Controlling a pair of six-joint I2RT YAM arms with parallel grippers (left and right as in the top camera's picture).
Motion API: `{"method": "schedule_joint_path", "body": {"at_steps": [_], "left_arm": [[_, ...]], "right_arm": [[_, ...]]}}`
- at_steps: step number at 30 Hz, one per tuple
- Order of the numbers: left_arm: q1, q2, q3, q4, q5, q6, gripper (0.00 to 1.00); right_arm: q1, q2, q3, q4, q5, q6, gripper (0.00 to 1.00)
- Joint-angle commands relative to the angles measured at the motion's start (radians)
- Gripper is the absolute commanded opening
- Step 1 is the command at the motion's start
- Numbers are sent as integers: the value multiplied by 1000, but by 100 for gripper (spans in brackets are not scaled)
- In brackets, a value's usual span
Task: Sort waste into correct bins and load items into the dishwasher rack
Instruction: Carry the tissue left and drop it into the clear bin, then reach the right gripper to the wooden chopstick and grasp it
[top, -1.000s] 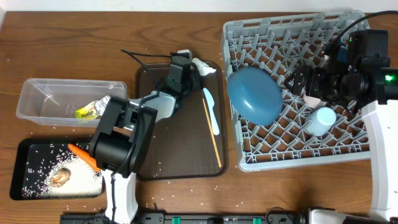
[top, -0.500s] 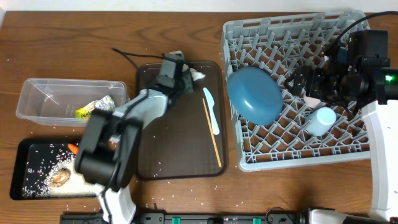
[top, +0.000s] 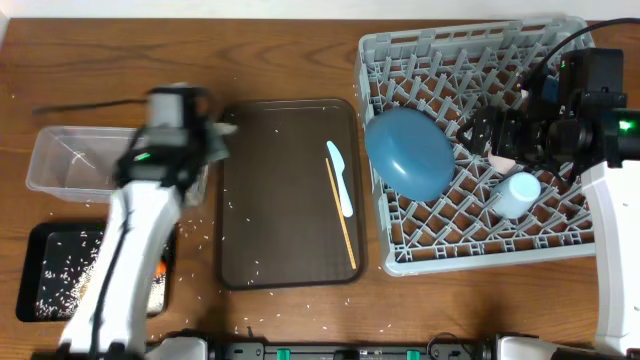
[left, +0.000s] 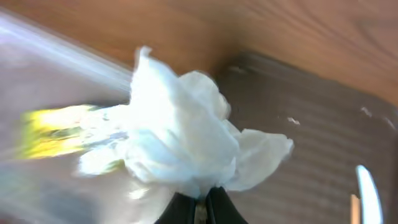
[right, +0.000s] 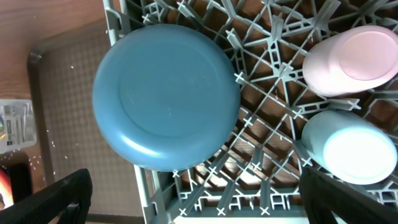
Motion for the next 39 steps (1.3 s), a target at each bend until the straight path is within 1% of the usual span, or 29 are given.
{"method": "schedule_joint_path", "body": {"at_steps": [1, 4, 8, 9, 10, 12, 13, 14, 15, 17, 18, 20, 23, 26, 28, 31, 33, 36, 39], "left_arm": [[117, -67, 4, -64, -71, 14, 6], [174, -47, 3, -93, -71, 11, 6], [201, 24, 3, -57, -71, 13, 7], [206, 44, 3, -52, -71, 12, 12], [209, 61, 3, -53, -69, 12, 26], [210, 82, 4, -69, -55, 12, 43], [210, 85, 4, -77, -42, 12, 54], [210, 82, 6, -92, -38, 12, 61], [210, 76, 14, -110, -37, 12, 62], [210, 53, 38, -154, -37, 12, 77], [210, 38, 51, -173, -37, 12, 80], [209, -1, 80, -215, -20, 12, 81], [208, -69, 102, -241, 142, 25, 81], [195, -126, 102, -242, 309, 122, 81], [174, -150, 102, -247, 360, 171, 81], [117, -167, 102, -266, 382, 216, 81], [69, -169, 101, -288, 382, 241, 76], [-11, -162, 88, -309, 382, 241, 65], [-88, -141, 85, -333, 344, 241, 64]], "right_arm": [[14, 2, -2, -1, 3, 8, 99], [14, 2, -2, 4, 3, 8, 99], [14, 2, -2, 5, 3, 11, 99], [14, 2, -2, 4, 3, 11, 99], [14, 2, -2, 3, 3, 11, 99], [14, 2, -2, -2, 3, 11, 99], [14, 2, -2, -5, 3, 11, 99], [14, 2, -2, -7, 3, 10, 99], [14, 2, -2, -9, 3, 10, 99], [14, 2, -2, -9, 3, 10, 99], [14, 2, -2, -8, 3, 10, 99], [14, 2, -2, -7, 3, 10, 99], [14, 2, -2, 1, 3, 10, 99], [14, 2, -2, 6, 3, 11, 99], [14, 2, -2, 5, 3, 11, 99], [14, 2, -2, 3, 3, 11, 99], [14, 2, -2, 3, 3, 11, 99], [15, 2, -2, 4, 3, 11, 99], [15, 2, -2, 5, -4, 19, 99]]}}
